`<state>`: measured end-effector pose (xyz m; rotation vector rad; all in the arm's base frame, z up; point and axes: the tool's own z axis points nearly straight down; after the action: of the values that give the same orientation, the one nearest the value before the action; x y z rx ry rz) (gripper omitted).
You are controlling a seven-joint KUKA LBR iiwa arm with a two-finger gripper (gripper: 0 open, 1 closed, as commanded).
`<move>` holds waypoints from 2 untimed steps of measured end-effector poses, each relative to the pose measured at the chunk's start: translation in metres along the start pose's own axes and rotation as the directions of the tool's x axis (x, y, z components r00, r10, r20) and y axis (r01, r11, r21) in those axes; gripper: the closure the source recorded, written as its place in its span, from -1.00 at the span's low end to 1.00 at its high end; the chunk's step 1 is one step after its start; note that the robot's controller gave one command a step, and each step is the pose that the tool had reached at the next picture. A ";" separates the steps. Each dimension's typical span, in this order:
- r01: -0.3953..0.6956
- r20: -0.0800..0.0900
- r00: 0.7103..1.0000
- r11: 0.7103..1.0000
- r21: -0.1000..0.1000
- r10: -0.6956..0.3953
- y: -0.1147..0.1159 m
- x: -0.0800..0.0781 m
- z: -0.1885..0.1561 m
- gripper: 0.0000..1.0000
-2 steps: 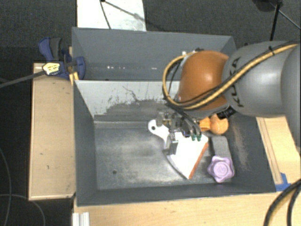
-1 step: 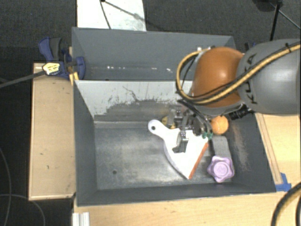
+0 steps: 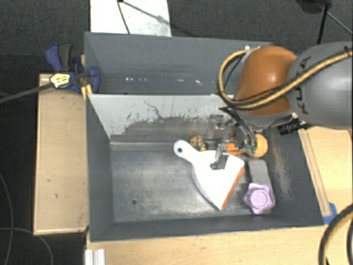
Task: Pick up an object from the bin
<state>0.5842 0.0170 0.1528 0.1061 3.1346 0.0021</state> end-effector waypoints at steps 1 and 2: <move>0.193 -0.002 0.981 0.981 0.001 -0.193 -0.020 0.007 0.025 -1.00; 0.293 -0.002 0.956 0.956 0.000 -0.293 -0.032 0.002 0.042 -1.00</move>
Offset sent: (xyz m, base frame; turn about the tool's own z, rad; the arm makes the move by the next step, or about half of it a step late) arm 0.0064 -0.0451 -0.0637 0.0532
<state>0.5807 -0.0144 0.1112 -0.3601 3.1171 0.0003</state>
